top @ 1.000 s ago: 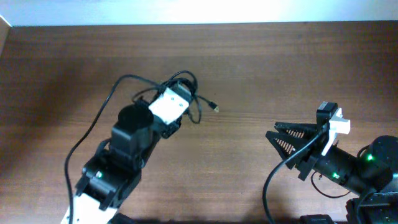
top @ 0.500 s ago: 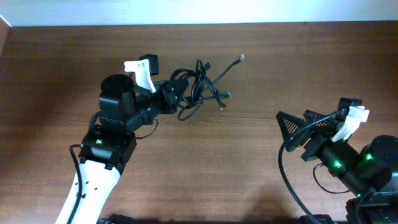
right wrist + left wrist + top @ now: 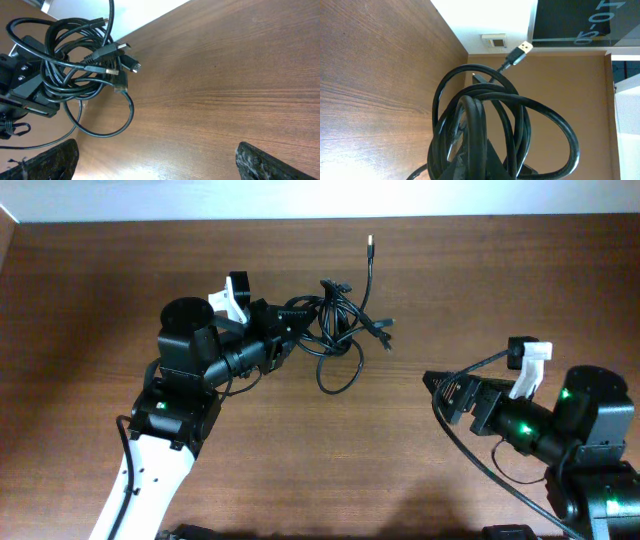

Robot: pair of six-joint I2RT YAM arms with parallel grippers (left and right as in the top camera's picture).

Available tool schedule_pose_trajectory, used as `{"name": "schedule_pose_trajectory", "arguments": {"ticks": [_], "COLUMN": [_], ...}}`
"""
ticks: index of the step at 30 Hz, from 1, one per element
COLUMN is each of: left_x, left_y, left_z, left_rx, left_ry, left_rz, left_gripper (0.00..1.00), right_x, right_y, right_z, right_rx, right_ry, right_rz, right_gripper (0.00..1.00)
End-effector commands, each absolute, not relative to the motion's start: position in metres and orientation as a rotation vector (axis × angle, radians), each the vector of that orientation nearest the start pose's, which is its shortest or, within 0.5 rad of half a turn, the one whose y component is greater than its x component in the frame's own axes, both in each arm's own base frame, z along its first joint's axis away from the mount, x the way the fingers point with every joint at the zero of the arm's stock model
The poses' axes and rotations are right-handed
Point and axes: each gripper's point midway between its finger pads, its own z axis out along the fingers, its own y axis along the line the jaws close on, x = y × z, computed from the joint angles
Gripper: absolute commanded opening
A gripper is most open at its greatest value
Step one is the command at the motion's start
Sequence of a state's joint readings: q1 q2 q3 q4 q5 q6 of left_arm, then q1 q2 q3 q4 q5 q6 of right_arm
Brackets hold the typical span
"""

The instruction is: Untangle cables

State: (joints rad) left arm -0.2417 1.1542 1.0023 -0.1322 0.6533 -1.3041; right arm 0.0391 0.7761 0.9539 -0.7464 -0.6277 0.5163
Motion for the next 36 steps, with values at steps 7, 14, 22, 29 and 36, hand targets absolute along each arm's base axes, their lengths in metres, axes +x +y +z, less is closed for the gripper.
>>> {"name": "schedule_pose_trajectory", "arguments": {"ticks": [7,14,22,29,36], "left_x": [0.33,0.33,0.321,0.285,0.259], "left_y": [-0.191,-0.191,-0.204,-0.221,-0.242], "left_z": [0.326,0.326,0.359,0.399,0.414], "left_rx": [-0.803,-0.819,-0.576,0.052,0.489], "left_ry": [2.05,2.046,1.986,1.861,1.674], "left_rz": [-1.724,-1.727,-1.843,-1.853,-1.764], "left_gripper": [0.0,0.0,0.0,0.0,0.0], "right_x": [0.233,0.232,0.237,0.228,0.223], "right_y": [0.116,0.117,0.112,0.126,0.14], "right_z": [0.293,0.294,0.293,0.303,0.327], "right_rx": [0.095,0.088,0.128,-0.117,-0.347], "right_ry": [2.16,2.16,2.154,2.099,1.953], "right_rz": [1.032,1.044,1.004,1.028,1.058], "right_gripper": [1.0,0.96,0.95,0.95,0.95]}}
